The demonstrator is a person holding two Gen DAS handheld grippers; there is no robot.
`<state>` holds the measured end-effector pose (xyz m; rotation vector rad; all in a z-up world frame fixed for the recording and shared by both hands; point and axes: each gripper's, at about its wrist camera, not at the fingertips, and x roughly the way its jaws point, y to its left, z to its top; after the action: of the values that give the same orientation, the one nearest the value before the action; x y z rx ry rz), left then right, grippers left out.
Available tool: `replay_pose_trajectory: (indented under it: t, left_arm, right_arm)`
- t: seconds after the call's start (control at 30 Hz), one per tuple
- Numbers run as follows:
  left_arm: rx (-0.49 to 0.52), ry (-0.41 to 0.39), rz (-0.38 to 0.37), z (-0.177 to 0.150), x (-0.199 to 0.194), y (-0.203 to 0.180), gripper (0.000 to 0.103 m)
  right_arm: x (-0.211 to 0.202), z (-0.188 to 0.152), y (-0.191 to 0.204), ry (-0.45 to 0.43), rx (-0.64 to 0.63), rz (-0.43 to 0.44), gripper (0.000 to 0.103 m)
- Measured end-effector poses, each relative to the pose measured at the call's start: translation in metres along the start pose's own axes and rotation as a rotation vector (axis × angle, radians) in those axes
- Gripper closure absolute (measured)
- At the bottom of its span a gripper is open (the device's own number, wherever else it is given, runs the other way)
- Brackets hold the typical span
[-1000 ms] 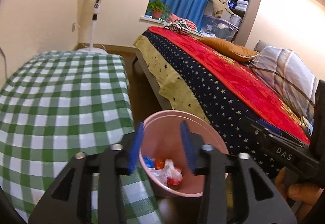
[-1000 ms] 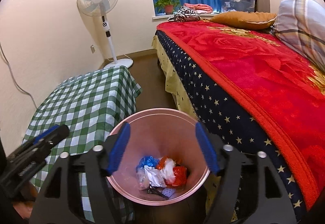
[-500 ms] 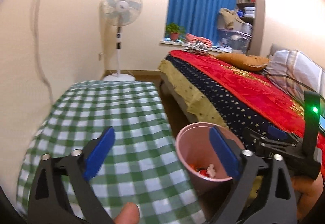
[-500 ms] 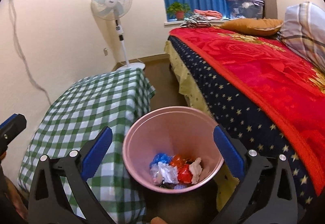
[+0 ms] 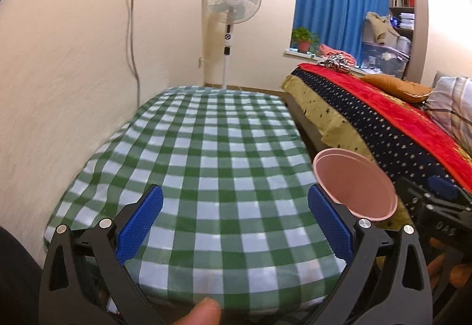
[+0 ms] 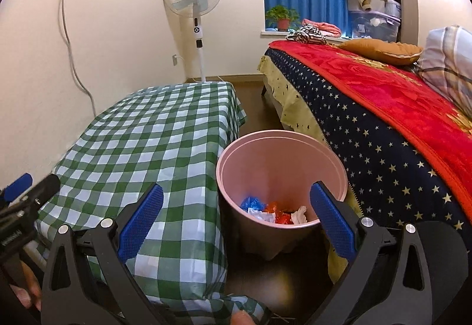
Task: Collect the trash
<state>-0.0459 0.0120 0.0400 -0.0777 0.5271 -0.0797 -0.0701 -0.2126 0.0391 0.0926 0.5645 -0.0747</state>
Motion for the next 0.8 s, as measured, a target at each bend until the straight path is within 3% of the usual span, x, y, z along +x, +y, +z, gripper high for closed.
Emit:
replay_pose_trajectory:
  t: [0.8]
  left_arm:
    - [-0.019,0.014,0.036,-0.010,0.011,0.013,0.008]
  right_arm:
    - [0.016,-0.001,0.034,-0.006,-0.057,-0.019,0.005]
